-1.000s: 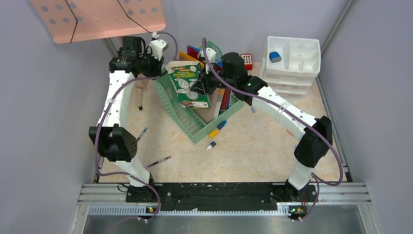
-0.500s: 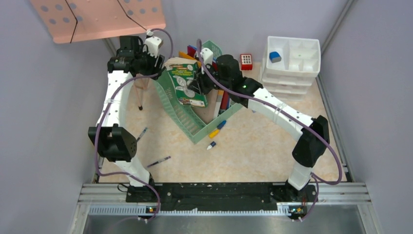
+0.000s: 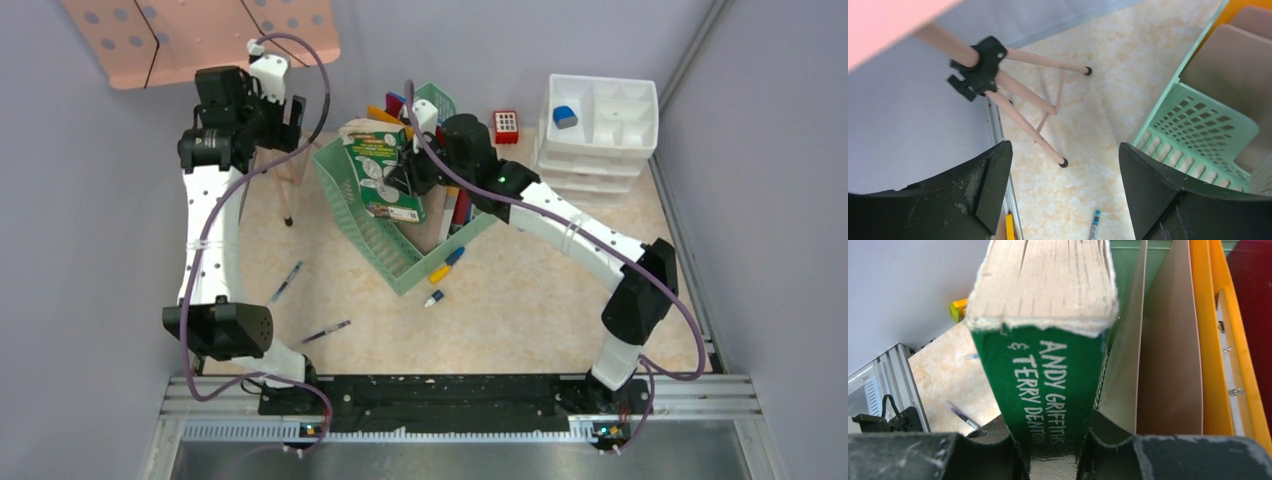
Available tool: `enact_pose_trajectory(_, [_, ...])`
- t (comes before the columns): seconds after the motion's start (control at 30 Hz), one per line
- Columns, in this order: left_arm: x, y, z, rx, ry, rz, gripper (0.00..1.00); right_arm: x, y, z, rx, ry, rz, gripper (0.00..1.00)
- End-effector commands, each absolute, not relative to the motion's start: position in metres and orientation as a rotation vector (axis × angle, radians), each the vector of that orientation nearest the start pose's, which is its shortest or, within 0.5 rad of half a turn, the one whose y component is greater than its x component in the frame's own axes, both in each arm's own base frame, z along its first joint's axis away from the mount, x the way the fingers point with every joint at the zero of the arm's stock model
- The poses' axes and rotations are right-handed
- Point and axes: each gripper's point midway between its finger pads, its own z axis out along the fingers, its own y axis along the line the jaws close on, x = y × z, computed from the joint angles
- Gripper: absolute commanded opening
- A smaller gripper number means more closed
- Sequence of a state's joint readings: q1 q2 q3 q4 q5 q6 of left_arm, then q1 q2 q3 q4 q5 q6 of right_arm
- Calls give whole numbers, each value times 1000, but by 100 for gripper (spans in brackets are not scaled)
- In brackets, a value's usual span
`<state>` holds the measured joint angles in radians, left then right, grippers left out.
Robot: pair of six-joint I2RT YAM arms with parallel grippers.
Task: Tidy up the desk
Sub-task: Move the storage box to the center of the board, then place the book in the storage box.
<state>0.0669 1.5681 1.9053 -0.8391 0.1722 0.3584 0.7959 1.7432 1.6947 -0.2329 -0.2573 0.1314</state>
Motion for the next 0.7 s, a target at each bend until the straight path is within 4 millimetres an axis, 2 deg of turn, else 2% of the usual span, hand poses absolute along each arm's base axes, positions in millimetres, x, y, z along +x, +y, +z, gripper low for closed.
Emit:
enact_pose_trajectory(0.0, [422, 30, 425, 230, 1869, 161, 83, 319, 433, 339, -838, 1674, 894, 0])
enact_pose_trajectory(0.17, [400, 27, 449, 198, 1833, 140, 84, 325, 448, 321, -843, 1699, 794, 0])
enact_pose_trajectory(0.37, [379, 27, 465, 188, 1807, 148, 85, 336, 450, 314, -790, 1713, 622, 0])
enact_pose_trajectory(0.5, [370, 27, 469, 191, 1798, 160, 85, 333, 446, 318, -789, 1694, 579, 0])
enact_pose_trajectory(0.6, [366, 28, 471, 199, 1792, 169, 85, 329, 440, 331, -802, 1660, 550, 0])
enact_pose_trajectory(0.67, [365, 28, 470, 201, 1791, 171, 86, 323, 435, 350, -808, 1617, 539, 0])
